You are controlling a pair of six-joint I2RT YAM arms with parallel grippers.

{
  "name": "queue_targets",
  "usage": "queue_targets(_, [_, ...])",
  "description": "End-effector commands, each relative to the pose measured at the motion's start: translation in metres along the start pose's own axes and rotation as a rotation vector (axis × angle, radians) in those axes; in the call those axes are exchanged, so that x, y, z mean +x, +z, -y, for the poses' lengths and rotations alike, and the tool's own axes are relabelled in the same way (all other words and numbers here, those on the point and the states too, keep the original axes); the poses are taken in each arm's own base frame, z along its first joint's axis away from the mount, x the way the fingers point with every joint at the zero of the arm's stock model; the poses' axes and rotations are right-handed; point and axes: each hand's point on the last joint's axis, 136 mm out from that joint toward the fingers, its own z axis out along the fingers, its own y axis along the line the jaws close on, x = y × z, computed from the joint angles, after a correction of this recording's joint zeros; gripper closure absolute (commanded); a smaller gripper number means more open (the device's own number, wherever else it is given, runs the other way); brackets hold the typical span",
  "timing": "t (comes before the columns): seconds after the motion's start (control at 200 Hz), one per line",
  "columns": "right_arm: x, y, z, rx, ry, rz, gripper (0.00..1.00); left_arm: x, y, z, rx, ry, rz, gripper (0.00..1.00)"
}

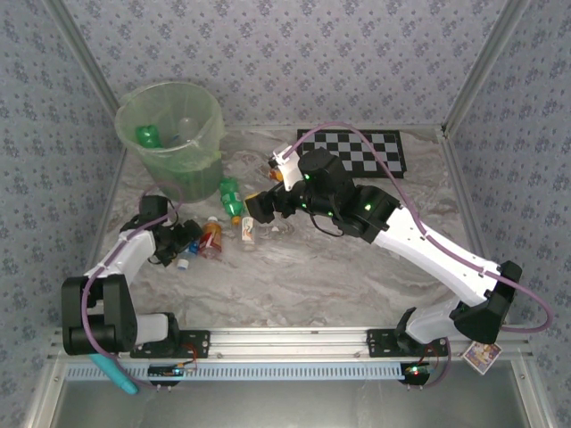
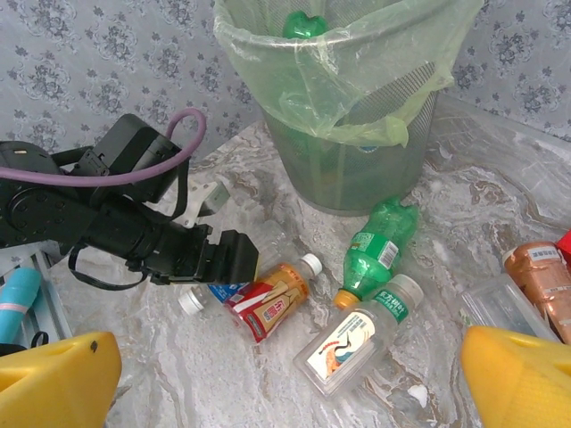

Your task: Put the plastic bottles in the bin

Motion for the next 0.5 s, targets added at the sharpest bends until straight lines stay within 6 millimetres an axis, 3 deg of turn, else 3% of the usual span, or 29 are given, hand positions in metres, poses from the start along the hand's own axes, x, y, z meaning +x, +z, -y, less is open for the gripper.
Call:
queue_targets(0.0, [-0.002,-0.002,-0.002,0.004,0.011,0.005,0.00,0.015,0.007,-0.005,-0.027,0.035,-0.049,0.11])
queue_targets(0.14, [-0.003,-0.001,-0.003,-0.001,0.009,0.005,0.00,0.017,0.007,-0.002,-0.014,0.038,-0.052,0.10])
queue_targets(0.25, [-0.003,-0.001,-0.003,0.000,0.008,0.003,0.00,0.019,0.008,0.001,-0.001,0.049,-0.057,0.03])
queue_targets(0.415, [-0.003,-0.002,-0.003,0.000,0.004,0.000,0.00,0.021,0.012,0.005,0.012,0.052,-0.070,0.04])
queue_targets(0.495, [-0.003,-0.002,-0.003,0.001,0.003,-0.001,0.00,0.020,0.010,0.006,0.009,0.058,-0.064,0.10])
